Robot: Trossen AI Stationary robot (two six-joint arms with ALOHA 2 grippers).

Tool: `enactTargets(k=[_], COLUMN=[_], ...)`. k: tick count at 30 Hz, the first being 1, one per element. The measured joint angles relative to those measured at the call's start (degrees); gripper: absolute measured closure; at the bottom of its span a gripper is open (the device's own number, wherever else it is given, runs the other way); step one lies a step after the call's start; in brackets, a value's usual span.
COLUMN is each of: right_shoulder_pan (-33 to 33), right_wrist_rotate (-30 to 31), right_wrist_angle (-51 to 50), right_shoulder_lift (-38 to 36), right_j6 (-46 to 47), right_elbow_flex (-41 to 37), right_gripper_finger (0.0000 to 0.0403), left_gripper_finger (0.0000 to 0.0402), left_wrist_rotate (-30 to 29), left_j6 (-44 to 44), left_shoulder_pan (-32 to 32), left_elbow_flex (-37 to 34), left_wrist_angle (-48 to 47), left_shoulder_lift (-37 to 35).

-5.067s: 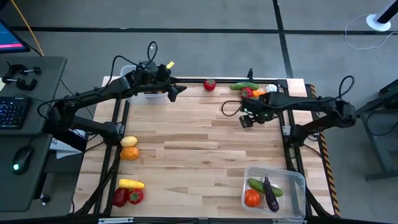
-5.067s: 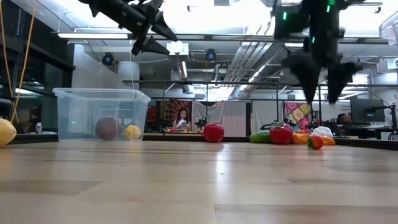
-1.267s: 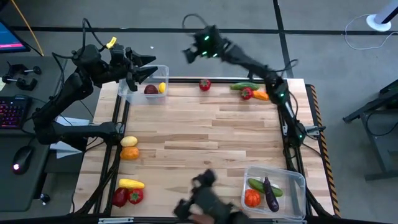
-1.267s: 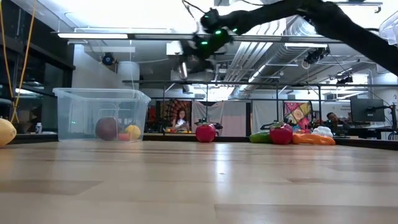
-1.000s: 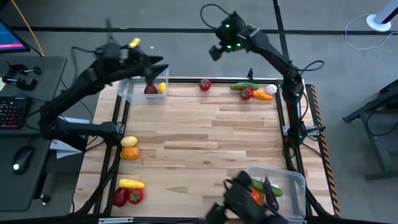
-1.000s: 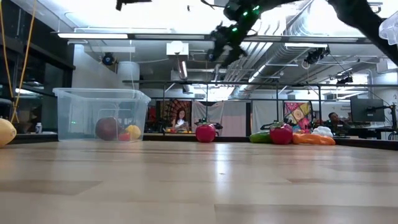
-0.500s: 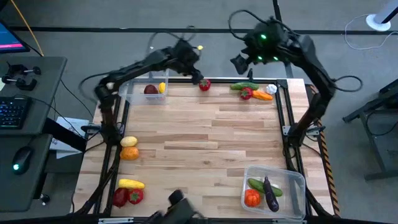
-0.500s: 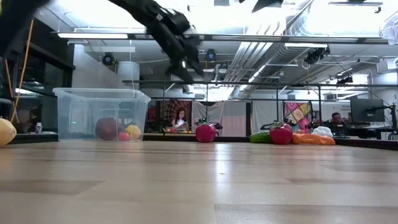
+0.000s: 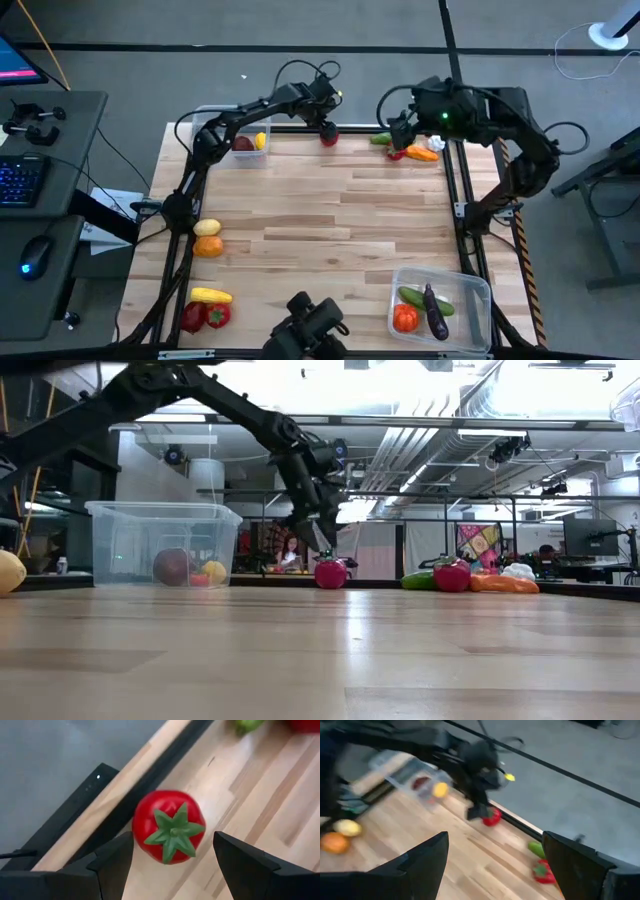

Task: Sort produce into baskets
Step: Put the top left red tomato into the top transparent bin

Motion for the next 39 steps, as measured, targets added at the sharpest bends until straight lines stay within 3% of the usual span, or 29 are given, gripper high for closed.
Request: enactTargets(k=[18,22,29,39], right_shoulder_pan=[1.96,1.96,1.96,1.94], right_wrist_rotate=[0.41,0.42,0.41,0.41], right_wrist_angle=[-1.45,-1.45,-1.45,-1.45], right_shoulder_lift=[1.54,1.56,1.65,1.65], right_j6=[2.16,2.16,2.18,3.24], right_elbow_flex=[0.02,0.02,0.02,0.01], right_gripper_finger=[0.0089,0.0089,0.0089,0.0089], left_gripper_finger=[0.0138,0.0116,0.0043,0.0036], left_wrist_rotate=[0.09,0.17,0.35,-0.16], left_j6=[2.06,2.36,2.99,-2.47], left_shoulder_pan=[-1.49,-1.06,0.28,-0.38], left_elbow_flex=[-0.09,-0.12,-1.19,-1.17], left_wrist_angle=[3.84,4.7,5.58,6.2], left_shoulder_lift=[0.25,0.25,0.69,0.8])
